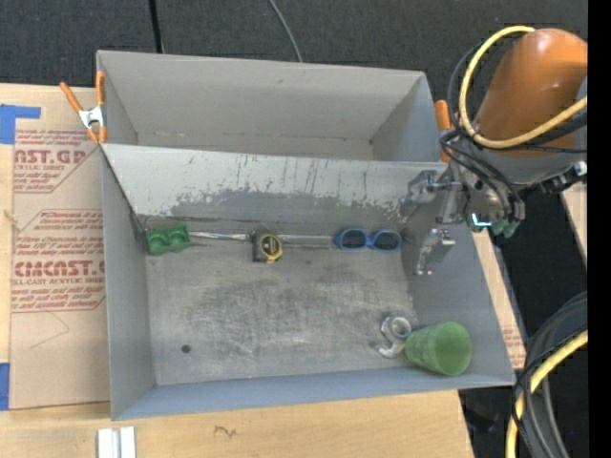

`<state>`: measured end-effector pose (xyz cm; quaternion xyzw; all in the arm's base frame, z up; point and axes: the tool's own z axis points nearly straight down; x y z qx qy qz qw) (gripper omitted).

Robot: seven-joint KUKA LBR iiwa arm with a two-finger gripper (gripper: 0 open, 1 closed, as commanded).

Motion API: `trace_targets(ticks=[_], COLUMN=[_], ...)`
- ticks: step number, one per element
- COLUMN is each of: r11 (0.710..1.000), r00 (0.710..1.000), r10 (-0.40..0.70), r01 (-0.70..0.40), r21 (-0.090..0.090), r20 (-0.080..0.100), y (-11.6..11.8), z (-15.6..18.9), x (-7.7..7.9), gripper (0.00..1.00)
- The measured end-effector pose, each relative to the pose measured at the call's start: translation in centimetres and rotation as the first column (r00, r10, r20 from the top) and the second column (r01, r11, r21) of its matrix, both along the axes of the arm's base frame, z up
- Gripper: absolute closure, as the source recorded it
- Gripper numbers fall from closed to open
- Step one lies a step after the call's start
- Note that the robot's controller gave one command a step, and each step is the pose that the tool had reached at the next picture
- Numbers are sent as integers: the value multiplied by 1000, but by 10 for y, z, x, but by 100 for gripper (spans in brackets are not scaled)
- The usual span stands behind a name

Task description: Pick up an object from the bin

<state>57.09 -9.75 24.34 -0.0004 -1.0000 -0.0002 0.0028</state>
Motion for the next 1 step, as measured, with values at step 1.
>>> trace_targets(ticks=[1], r11=[945], r00=[945], r10=[327], r01=[-327], r21=[4], r20=[0], y=[1], z=[-126], x=[-70], gripper=[0])
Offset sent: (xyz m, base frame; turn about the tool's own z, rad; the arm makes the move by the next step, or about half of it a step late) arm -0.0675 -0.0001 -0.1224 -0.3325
